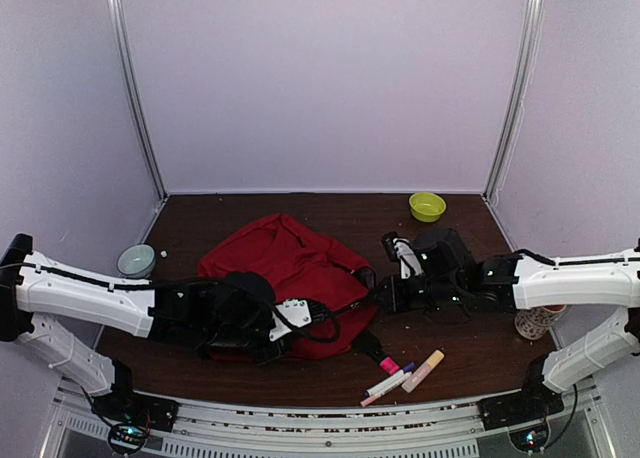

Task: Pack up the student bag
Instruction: Zip the student bag into the largest pocket of the bag.

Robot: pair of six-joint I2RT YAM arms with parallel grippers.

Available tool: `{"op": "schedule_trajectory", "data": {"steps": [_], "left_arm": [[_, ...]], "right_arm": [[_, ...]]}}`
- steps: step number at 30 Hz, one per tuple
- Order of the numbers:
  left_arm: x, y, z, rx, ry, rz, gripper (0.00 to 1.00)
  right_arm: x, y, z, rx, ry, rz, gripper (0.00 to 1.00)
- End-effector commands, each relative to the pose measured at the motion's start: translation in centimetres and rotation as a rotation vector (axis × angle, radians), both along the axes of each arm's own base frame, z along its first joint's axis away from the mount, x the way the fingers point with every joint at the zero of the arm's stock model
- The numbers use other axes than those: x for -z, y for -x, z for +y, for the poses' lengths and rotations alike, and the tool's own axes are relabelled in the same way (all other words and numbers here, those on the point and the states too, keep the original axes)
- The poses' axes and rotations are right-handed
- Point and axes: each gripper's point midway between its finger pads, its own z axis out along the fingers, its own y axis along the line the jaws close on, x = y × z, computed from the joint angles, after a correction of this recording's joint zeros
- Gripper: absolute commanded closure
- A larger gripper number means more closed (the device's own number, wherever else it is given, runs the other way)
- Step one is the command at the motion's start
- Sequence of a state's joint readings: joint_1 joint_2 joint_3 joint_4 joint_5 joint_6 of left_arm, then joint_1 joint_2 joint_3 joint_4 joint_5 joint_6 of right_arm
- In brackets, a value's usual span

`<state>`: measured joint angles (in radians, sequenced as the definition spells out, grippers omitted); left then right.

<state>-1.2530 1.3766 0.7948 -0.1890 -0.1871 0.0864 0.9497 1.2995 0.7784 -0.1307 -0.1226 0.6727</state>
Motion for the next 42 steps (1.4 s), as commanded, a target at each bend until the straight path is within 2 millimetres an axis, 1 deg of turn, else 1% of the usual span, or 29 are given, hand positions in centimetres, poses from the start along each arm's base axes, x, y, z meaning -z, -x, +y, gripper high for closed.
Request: {"op": "schedule_trajectory", "data": {"steps": [1, 4, 7, 9, 12, 16, 18, 20, 22, 23, 26, 29, 33, 36, 37, 40, 42], "left_arm": [[-1.1, 0.3, 0.5, -0.012, 0.041, 0.004, 1.0], [-0.9, 0.4, 0.4, -0.012, 0.041, 0.016, 1.0], [-0.4, 0.6, 0.6, -0.013, 0.036, 0.031, 1.0], [-0.2, 0.6, 1.1, -0.025, 0.03, 0.032, 1.0], [0.4, 0.4, 2.7, -0.065, 0.003, 0.027, 1.0], [1.4, 0.9, 4.9, -0.122, -0.01, 0.06, 1.0], [1.4, 1.3, 5.6, -0.148, 0.024, 0.092, 1.0], [0.4, 0.9, 6.5, -0.212, 0.066, 0.097, 0.96], [-0.6, 1.1, 7.0, -0.23, 0.112, 0.11, 0.93], [-1.3, 1.2, 7.4, -0.247, 0.145, 0.113, 0.89], [-1.7, 1.3, 8.4, -0.273, 0.19, 0.123, 0.71], [-2.6, 1.4, 8.5, -0.278, 0.24, 0.13, 0.52], [-4.3, 0.5, 8.8, -0.337, 0.259, 0.1, 0.42], [-5.7, -1.4, 9.9, -0.479, 0.278, 0.052, 0.11], [-6.0, -1.7, 9.9, -0.495, 0.286, 0.044, 0.03], [-6.2, -2.2, 10.3, -0.55, 0.331, 0.042, 0.02], [-6.4, -1.9, 9.9, -0.524, 0.344, 0.057, 0.02]], "right_arm": [[-0.7, -1.2, -1.3, 0.033, 0.033, -0.045, 1.0], [-0.9, -1.1, -1.2, 0.022, 0.031, -0.045, 1.0], [-0.8, -0.4, -0.7, -0.022, 0.015, -0.027, 1.0], [-0.7, 0.2, -0.2, -0.058, -0.004, -0.012, 1.0], [-1.4, 1.4, 1.0, -0.123, -0.03, -0.026, 1.0], [-2.6, 3.2, 3.2, -0.207, -0.08, -0.051, 1.0], [-3.0, 4.0, 4.3, -0.236, -0.095, -0.061, 1.0], [-3.4, 4.9, 5.7, -0.271, -0.11, -0.067, 1.0], [-3.6, 5.8, 7.1, -0.309, -0.114, -0.066, 1.0], [-3.7, 6.2, 7.7, -0.327, -0.114, -0.067, 1.0], [-4.0, 7.0, 9.3, -0.36, -0.124, -0.065, 1.0], [-4.2, 7.6, 10.5, -0.386, -0.139, -0.056, 1.0], [-4.6, 8.3, 11.5, -0.408, -0.147, -0.058, 1.0], [-4.5, 8.5, 12.0, -0.411, -0.143, -0.057, 1.0], [-4.5, 8.5, 12.0, -0.411, -0.141, -0.06, 1.0], [-4.4, 8.0, 11.8, -0.387, -0.12, -0.073, 1.0], [-4.3, 7.6, 11.4, -0.367, -0.098, -0.087, 1.0]]}}
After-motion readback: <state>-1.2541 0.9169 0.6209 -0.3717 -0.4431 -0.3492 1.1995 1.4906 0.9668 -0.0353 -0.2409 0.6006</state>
